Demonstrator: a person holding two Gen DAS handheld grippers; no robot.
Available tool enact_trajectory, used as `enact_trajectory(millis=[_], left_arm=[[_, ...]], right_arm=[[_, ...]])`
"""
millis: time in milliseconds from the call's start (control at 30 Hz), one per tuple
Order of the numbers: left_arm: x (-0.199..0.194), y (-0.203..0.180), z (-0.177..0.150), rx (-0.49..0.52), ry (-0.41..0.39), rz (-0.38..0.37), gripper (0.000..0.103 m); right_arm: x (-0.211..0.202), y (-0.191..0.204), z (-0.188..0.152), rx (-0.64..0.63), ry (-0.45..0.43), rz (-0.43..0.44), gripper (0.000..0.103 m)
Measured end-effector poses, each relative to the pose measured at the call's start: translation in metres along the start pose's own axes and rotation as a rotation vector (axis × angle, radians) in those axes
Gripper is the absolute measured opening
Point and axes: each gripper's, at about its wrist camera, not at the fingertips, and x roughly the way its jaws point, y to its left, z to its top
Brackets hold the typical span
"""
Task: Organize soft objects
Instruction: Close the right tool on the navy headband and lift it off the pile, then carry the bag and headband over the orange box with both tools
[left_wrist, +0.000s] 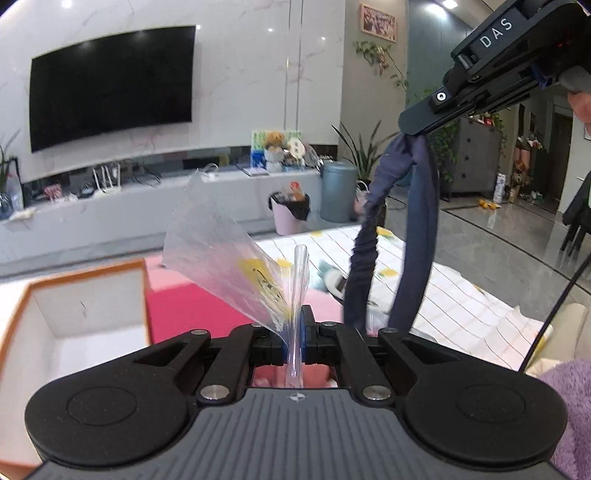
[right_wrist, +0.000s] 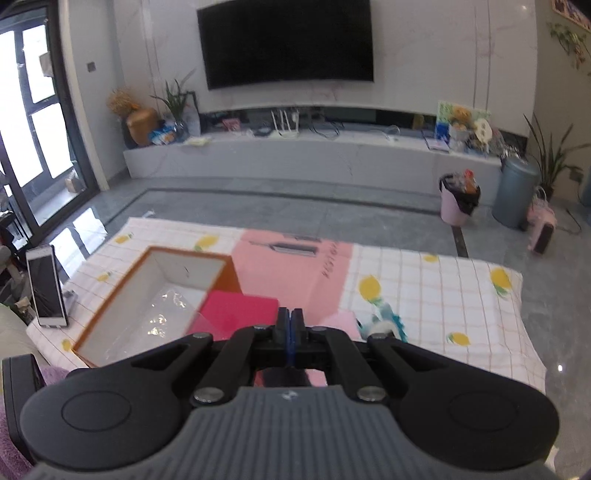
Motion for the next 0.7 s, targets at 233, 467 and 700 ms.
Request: enact_trajectory(millis=[233,467,700], left_arm=[[-0.022,0.030,0.025,0.015,-0.068,0.123,0.006],[-0.049,0.072,0.039,-0.012,-0.074,0.234,0.006],[-0.066,0.110,0.031,-0.077,-0.014,0.308,0.006]], right_arm=[[-0.004,0.055,0.036,-0.055,-0.078,0.062,0.000],[-0.005,0.130,0.082,-0.154,-0.169,0.107,0.000],[0.023,0.195,0.089,-0.243,-0.164,0.187,0.000]])
